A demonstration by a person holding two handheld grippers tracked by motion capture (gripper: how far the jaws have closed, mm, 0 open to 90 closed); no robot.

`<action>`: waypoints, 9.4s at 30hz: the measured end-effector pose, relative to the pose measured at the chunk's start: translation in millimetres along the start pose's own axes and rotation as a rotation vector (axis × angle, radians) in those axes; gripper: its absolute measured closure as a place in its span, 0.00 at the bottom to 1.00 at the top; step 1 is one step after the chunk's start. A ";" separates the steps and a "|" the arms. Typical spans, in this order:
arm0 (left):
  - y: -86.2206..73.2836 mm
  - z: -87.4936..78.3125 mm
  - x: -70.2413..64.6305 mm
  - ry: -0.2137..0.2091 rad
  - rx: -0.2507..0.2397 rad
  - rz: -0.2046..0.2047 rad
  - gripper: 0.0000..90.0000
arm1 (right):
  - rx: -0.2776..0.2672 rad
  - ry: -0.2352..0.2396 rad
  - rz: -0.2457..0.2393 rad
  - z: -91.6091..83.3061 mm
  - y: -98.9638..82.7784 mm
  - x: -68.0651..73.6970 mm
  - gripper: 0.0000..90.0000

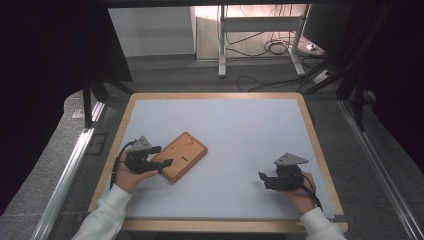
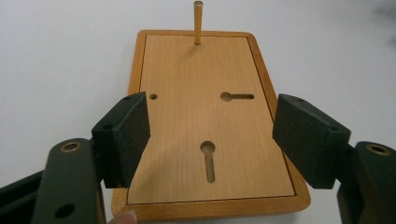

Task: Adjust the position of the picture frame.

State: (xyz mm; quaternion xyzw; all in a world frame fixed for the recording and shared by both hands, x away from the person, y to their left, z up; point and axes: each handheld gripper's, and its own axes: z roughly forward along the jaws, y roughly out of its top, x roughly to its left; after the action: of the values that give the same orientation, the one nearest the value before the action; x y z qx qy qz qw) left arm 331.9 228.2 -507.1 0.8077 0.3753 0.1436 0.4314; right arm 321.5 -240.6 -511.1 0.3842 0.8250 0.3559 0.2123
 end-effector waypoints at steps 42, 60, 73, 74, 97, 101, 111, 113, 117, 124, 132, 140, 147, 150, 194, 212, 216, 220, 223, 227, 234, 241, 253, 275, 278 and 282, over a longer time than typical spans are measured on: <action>-0.2 2.4 -0.3 -0.016 0.003 0.007 0.31 | -0.012 0.210 -0.147 135.6 138.4 103.9 0.44; -1.0 1.3 0.8 -0.014 0.002 0.007 0.30 | -0.029 0.220 -0.122 172.9 153.0 116.0 0.72; -1.3 0.9 1.1 -0.013 0.005 0.010 0.30 | -0.048 0.224 -0.104 181.5 153.3 117.4 0.94; -1.4 1.0 1.2 -0.012 0.005 0.010 0.30 | -0.048 0.227 -0.106 181.5 153.3 116.9 0.94; -1.5 -0.6 0.3 -0.009 -0.002 0.007 0.30 | -0.104 0.286 -0.171 151.0 136.4 99.2 0.95; -1.3 -0.5 -0.1 -0.009 -0.002 0.007 0.30 | -0.105 0.291 -0.174 138.5 126.4 91.8 0.95; -0.5 0.7 -2.0 -0.013 0.002 0.011 0.30 | -0.097 0.282 -0.171 103.6 101.7 73.0 0.95; -0.3 0.9 -2.4 -0.013 0.003 0.012 0.30 | -0.099 0.280 -0.171 101.4 100.0 72.0 0.95; 0.1 1.8 -3.6 -0.016 0.004 0.013 0.30 | -0.095 0.278 -0.158 92.4 91.0 66.9 0.95; 0.2 3.2 -4.2 -0.018 0.008 0.015 0.30 | -0.063 0.283 -0.131 95.7 78.0 61.5 0.95; 0.3 4.8 -3.7 -0.015 0.011 0.015 0.31 | -0.082 0.259 -0.130 94.2 76.9 63.6 0.80; 5.1 10.1 3.4 -0.009 0.017 0.019 0.40 | -0.118 0.221 -0.109 58.8 63.6 60.0 0.56; 16.4 32.7 18.2 0.005 0.088 0.056 0.93 | -0.089 0.198 -0.075 32.0 38.3 54.2 0.46; 20.6 44.6 21.9 -0.002 0.123 0.080 1.00 | -0.083 0.192 -0.055 25.1 30.1 50.7 0.44; 16.8 53.4 -0.3 -0.074 0.198 0.185 1.00 | -0.059 0.141 0.020 14.1 13.1 34.1 0.42; 5.5 50.4 -51.3 -0.213 0.227 0.276 1.00 | -0.055 0.122 0.046 10.5 10.4 27.0 0.42; 5.4 50.9 -59.4 -0.225 0.229 0.280 1.00 | -0.055 0.113 0.052 10.3 10.1 23.6 0.42; 6.0 51.1 -61.7 -0.234 0.220 0.266 1.00 | -0.056 0.104 0.059 9.4 10.2 19.6 0.44; 6.8 50.1 -60.4 -0.205 0.200 0.253 1.00 | -0.052 0.096 0.056 9.2 10.0 17.2 0.46; 10.9 39.3 -46.8 -0.119 0.126 0.175 0.93 | -0.039 0.096 0.056 11.0 11.1 12.9 0.62; 11.8 20.0 -26.5 -0.057 0.011 0.026 0.47 | 0.030 0.102 0.010 24.0 21.3 8.7 1.00; 10.5 20.7 -24.0 -0.061 0.012 0.016 0.39 | 0.093 0.083 -0.013 43.9 28.6 20.0 1.00; 10.2 22.0 -23.3 -0.068 0.019 0.012 0.36 | 0.086 0.096 -0.028 72.5 47.6 29.4 1.00; 3.4 19.7 -15.4 -0.035 0.018 -0.002 0.34 | 0.073 0.155 -0.112 97.1 73.9 64.7 1.00; 1.2 19.9 -14.5 -0.027 0.020 -0.004 0.34 | 0.057 0.171 -0.113 82.9 67.5 60.3 1.00; 0.4 19.7 -14.6 -0.025 0.016 -0.003 0.34 | 0.024 0.190 -0.121 59.7 57.7 54.1 1.00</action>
State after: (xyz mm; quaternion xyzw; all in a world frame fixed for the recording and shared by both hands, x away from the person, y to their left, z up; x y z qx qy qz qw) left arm 333.1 205.8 -517.1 0.8122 0.3723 0.1297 0.4300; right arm 353.3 -146.8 -511.1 0.3009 0.8672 0.3674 0.1498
